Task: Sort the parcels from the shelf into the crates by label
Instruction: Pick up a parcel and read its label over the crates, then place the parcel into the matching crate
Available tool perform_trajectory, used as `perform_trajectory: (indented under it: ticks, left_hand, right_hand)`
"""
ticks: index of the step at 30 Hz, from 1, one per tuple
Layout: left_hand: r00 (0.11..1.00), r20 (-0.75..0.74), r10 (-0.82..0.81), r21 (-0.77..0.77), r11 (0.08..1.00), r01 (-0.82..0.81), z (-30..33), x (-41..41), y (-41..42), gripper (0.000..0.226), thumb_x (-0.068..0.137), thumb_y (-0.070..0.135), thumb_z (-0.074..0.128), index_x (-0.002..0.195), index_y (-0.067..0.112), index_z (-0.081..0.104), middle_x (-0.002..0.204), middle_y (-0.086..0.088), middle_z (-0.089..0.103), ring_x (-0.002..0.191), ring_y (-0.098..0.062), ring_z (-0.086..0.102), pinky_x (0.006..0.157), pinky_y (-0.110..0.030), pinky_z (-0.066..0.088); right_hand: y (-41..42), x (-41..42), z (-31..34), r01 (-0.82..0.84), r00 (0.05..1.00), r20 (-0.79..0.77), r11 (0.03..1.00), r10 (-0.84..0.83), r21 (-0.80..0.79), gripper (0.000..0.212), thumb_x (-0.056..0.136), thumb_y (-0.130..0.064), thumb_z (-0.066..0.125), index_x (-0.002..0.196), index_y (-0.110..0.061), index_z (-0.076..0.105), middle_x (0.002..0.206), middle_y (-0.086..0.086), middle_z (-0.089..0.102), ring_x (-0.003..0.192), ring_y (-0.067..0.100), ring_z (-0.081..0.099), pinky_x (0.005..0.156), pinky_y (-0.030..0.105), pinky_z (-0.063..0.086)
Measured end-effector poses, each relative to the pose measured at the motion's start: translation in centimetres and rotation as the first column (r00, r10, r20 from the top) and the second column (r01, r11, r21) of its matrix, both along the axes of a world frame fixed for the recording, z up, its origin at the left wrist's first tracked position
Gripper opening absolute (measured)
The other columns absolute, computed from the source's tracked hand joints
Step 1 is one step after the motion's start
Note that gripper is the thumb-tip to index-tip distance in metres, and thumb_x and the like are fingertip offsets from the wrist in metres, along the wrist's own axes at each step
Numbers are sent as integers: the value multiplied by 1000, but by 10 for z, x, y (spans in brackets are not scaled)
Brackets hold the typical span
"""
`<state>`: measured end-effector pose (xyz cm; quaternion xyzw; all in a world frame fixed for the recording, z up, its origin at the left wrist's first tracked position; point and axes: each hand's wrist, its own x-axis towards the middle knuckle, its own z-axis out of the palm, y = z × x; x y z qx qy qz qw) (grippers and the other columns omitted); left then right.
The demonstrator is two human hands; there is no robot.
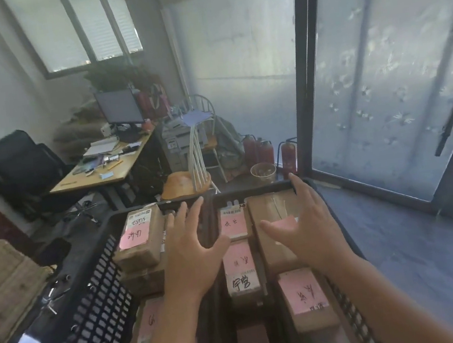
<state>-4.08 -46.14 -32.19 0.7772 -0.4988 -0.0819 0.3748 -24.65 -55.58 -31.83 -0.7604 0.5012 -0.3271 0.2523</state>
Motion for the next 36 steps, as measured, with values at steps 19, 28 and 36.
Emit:
perform_trajectory:
  ticks: [19, 28, 36]
  left_hand:
    - [698, 85, 711, -198, 699, -688, 86, -76, 243, 83, 86, 65, 58, 158, 51, 21, 171, 14, 18, 160, -18, 11, 125, -62, 23]
    - [260, 37, 965, -244, 261, -934, 92, -174, 453, 82, 80, 67, 53, 155, 56, 22, 170, 21, 19, 160, -11, 9, 127, -46, 23]
    - [-35, 16, 999, -282, -29, -959, 100, -286, 626, 79, 82, 61, 56, 153, 62, 21, 170, 23, 15, 159, -5, 4, 124, -45, 22]
  right_hand:
    - [125, 72, 84, -786, 601, 91, 608, 794, -110, 114, 79, -71, 74, 163, -42, 4, 171, -14, 18, 157, 15, 21, 125, 48, 30]
    - [327, 82, 92, -995, 79, 92, 84, 993, -53, 116, 77, -72, 75, 165, -43, 5, 172, -15, 15, 157, 15, 20, 124, 43, 27]
    - [528, 34, 104, -975, -208, 107, -197, 972, -103, 118, 77, -69, 75, 167, -36, 6, 172, -13, 16, 158, 10, 17, 124, 36, 24]
